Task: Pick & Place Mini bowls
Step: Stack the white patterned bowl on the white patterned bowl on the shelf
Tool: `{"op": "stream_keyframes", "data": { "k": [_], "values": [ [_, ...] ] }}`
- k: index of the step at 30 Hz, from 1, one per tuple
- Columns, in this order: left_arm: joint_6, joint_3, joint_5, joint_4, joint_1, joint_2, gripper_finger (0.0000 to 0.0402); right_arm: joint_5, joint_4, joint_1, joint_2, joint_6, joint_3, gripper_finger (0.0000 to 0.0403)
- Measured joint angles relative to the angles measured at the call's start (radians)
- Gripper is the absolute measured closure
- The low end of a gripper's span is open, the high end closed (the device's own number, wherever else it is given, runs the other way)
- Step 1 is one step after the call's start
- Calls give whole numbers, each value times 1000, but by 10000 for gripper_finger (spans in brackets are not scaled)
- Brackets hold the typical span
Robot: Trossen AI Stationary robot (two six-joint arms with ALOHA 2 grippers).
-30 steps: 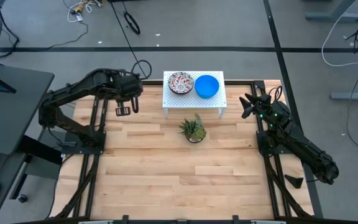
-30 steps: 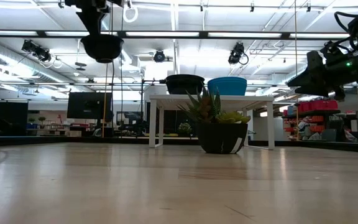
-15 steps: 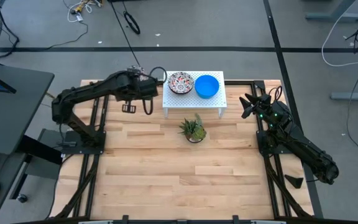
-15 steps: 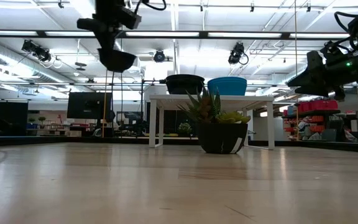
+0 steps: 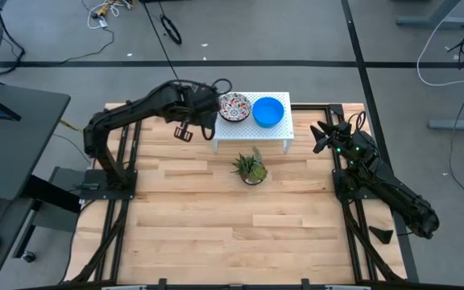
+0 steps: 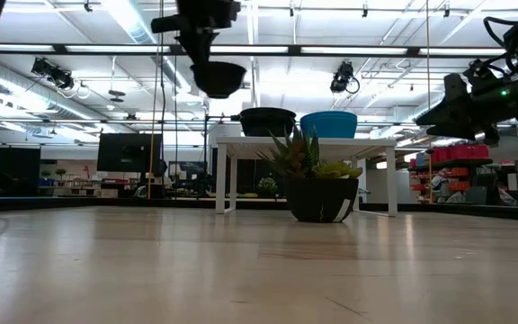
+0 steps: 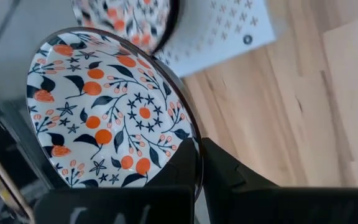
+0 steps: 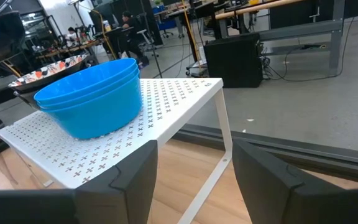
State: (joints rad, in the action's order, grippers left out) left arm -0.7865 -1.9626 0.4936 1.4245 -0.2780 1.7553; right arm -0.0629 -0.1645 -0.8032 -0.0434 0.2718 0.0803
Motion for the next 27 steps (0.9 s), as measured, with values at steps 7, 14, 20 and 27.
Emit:
{"op": "stream_keyframes", "data": {
  "k": [7,14,20,27],
  "values": [
    [-145,-121,-53,-14,-30,87,391,0,0,0,0,0,0,192],
    [-250,-206,-103,-67,-60,159,391,0,0,0,0,0,0,192],
    [-335,-209,-150,-141,-67,184,391,0,0,0,0,0,0,192],
    [-351,-208,-199,-186,-73,216,391,0,0,0,0,0,0,192]
  ]
}}
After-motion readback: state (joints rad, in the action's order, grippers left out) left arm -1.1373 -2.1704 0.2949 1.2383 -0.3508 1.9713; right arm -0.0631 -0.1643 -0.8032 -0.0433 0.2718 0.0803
